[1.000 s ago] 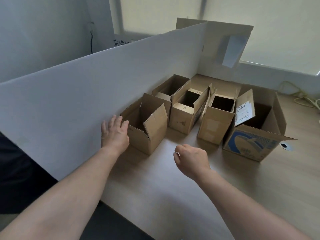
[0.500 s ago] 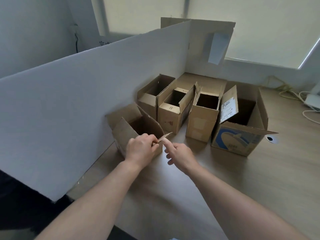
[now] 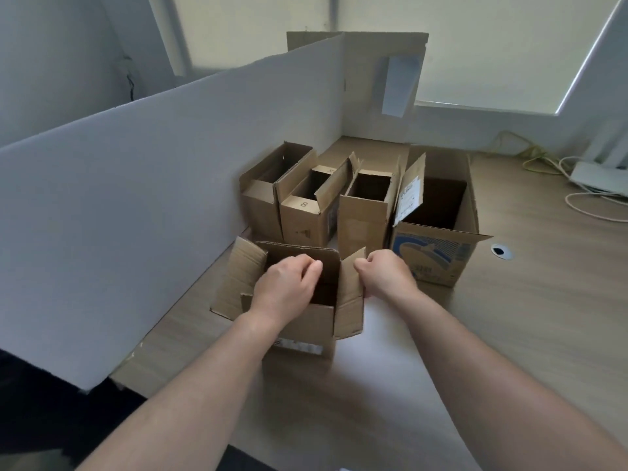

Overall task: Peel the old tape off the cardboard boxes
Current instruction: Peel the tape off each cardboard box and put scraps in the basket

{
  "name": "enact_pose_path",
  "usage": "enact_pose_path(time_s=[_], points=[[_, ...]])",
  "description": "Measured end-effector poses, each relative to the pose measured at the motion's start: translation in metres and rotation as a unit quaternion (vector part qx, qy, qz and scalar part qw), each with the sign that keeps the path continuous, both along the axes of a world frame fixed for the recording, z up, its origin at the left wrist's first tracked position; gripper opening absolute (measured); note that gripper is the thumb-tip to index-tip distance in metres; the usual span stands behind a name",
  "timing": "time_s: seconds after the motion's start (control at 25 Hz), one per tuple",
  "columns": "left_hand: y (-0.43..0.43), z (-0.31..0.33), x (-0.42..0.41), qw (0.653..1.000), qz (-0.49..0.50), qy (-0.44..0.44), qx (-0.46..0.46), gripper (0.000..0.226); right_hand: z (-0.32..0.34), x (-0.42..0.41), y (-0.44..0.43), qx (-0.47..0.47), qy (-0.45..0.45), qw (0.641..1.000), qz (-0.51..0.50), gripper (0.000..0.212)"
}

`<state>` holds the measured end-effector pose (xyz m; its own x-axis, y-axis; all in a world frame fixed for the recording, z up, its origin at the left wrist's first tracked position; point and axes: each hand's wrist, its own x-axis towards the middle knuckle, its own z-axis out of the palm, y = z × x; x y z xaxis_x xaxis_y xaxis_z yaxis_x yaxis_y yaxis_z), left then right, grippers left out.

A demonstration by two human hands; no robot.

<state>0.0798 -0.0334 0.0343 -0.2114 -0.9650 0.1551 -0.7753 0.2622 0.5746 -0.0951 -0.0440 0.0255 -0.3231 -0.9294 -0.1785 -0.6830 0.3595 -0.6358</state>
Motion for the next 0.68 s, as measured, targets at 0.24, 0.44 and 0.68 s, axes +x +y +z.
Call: enact_pose_path(time_s=[0.24, 0.44, 0.68], points=[[-0.006, -0.008, -0.051, 0.992, 0.112, 0.051, -0.012, 0.038, -0.007, -0.124, 0.027, 0.077, 0.102, 0.991, -0.034, 0.027], [0.004, -0.019, -0.098, 0.925, 0.145, 0.229, 0.268, 0.051, -0.006, -0.198, 0.067, 0.094, 0.097, 0.988, -0.08, 0.026], [0.031, -0.033, -0.149, 0.872, 0.114, 0.294, 0.375, 0.065, -0.008, -0.229, 0.099, 0.03, -0.045, 0.995, -0.088, 0.027]])
